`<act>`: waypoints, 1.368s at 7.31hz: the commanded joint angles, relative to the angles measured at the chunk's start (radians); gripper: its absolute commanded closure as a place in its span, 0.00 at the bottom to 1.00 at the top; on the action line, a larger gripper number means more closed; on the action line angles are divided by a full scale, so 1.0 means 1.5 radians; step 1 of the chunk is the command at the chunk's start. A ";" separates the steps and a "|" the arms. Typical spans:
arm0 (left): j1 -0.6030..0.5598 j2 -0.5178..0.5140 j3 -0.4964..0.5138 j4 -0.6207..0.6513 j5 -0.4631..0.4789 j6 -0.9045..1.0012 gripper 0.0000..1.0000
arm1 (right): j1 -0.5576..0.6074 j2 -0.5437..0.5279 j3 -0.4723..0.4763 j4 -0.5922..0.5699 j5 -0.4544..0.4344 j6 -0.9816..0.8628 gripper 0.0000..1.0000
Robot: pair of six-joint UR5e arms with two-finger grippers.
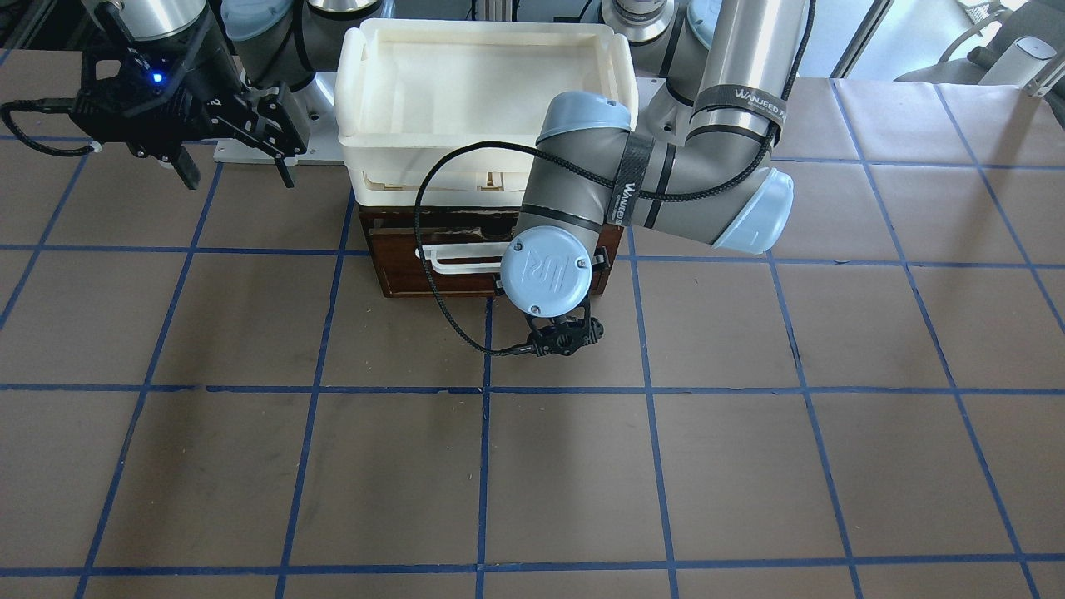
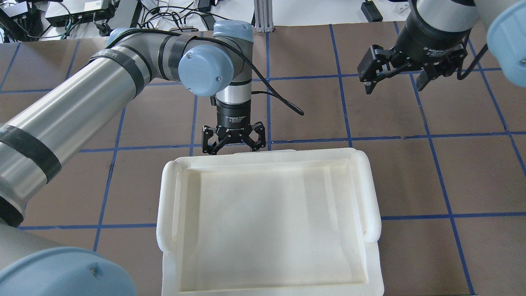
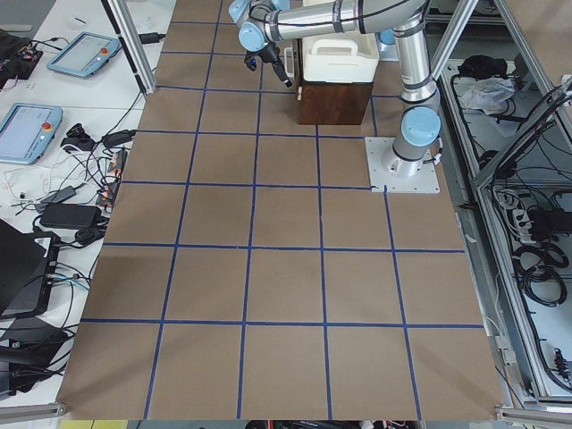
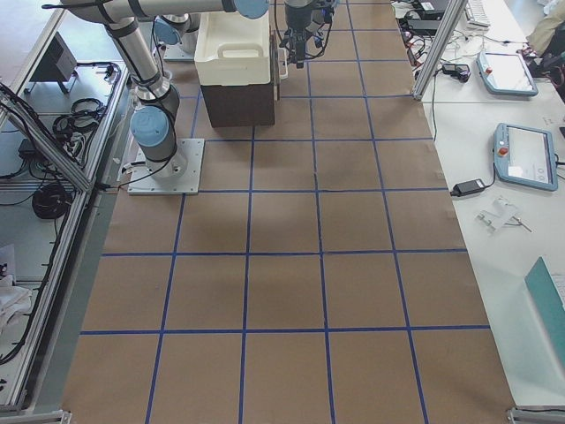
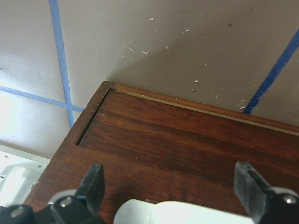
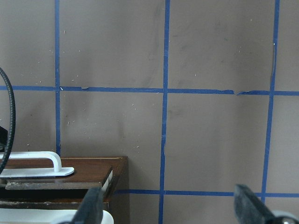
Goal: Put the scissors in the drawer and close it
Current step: 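Push the drawer closed toward the robot's far side with the left gripper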
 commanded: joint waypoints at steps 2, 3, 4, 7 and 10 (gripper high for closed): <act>-0.001 -0.004 -0.001 -0.013 0.000 0.000 0.00 | 0.000 0.000 0.000 0.001 -0.001 -0.001 0.00; -0.001 -0.002 -0.001 -0.013 0.000 0.000 0.00 | 0.000 0.001 0.000 0.001 0.000 -0.001 0.00; -0.001 -0.003 -0.001 -0.015 0.000 0.000 0.00 | 0.000 0.001 0.000 0.000 0.000 -0.002 0.00; -0.002 -0.005 -0.001 -0.018 0.000 0.000 0.00 | 0.000 -0.003 0.000 0.007 -0.001 -0.003 0.00; -0.003 -0.002 -0.001 -0.024 -0.002 0.001 0.00 | 0.000 -0.004 0.000 0.007 0.000 -0.003 0.00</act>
